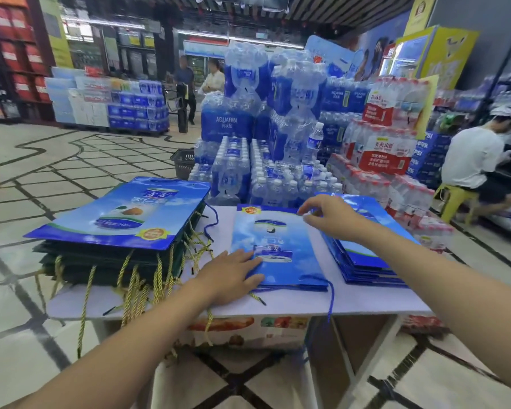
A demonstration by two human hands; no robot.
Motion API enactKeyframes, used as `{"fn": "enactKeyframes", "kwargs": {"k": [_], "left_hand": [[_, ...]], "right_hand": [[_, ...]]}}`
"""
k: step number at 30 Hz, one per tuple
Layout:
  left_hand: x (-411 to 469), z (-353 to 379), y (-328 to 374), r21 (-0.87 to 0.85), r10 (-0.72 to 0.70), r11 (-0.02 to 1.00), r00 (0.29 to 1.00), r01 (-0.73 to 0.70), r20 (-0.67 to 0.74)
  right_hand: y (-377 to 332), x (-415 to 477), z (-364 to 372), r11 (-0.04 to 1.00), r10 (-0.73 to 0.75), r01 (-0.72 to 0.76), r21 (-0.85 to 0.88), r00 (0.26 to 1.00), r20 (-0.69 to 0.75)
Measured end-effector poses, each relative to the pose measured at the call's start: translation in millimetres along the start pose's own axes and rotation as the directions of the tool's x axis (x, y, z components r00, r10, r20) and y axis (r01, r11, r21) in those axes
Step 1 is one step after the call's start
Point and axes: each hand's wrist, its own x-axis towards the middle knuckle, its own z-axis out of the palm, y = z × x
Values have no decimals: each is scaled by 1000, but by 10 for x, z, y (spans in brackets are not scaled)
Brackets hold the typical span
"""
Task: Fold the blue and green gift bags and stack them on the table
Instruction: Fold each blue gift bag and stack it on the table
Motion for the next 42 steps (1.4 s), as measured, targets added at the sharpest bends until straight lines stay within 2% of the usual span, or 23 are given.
{"fn": "enactKeyframes", "kwargs": {"k": [3,7,10,12,15,17,19,21,22,26,28,29,32,34,36,38,40,42], "left_hand": [[91,38,8,10,-10,1000,999,10,-30],[204,70,11,-18,-26,1000,999,25,-42],[202,43,-12,-84,-50,996,986,37,-161],[158,10,-40,-131,-55,991,974,26,-221],[60,3,-91,-154,-19,988,978,-13,-207],[-1,38,-118,-193,15,980,983,-50,-181],[-42,83,-127,-214,20,975,986,-56,-167],[-54,128,-128,-209,7,977,984,-45,-179],[-56,148,-125,-208,-2,977,982,-39,-191],[-51,197,-124,-216,-27,976,974,-23,-224],[-56,197,-123,-221,-33,975,973,-20,-230],[-57,195,-122,-221,-34,975,972,-19,-231],[-68,192,-112,-225,-38,974,970,-18,-240],[-77,189,-106,-235,-48,972,968,-12,-247],[-86,184,-102,-239,-53,971,967,-9,-251],[-87,182,-100,-235,-55,972,964,-8,-261],[-78,192,-94,-245,-63,970,960,-6,-272],[-70,209,-89,-260,-71,966,956,-6,-286]], "right_hand": [[32,-346,-10,985,-124,140,-101,981,150],[154,-715,141,944,-175,249,-216,934,312],[307,-936,276,896,-210,345,-280,885,416],[409,-1025,365,847,-268,427,-317,858,439],[498,-1062,493,778,-376,505,-373,851,366],[424,-1051,521,853,-365,432,-292,895,257],[244,-993,509,974,-224,227,0,961,164],[43,-864,470,958,-74,30,285,986,146],[-41,-783,443,931,-42,-9,365,990,133],[-226,-444,357,892,31,-50,449,998,49],[-206,-300,371,905,114,-104,412,994,2],[-161,-242,386,930,153,-144,338,988,-3],[12,-148,433,971,232,-229,-70,972,45],[86,-143,500,945,261,-234,-228,961,93],[98,-177,599,947,179,-145,-286,979,97],[16,-264,712,988,9,9,-154,994,113],[-140,-380,847,990,-144,142,24,973,181],[-279,-475,1012,969,-243,226,99,942,231]]}}
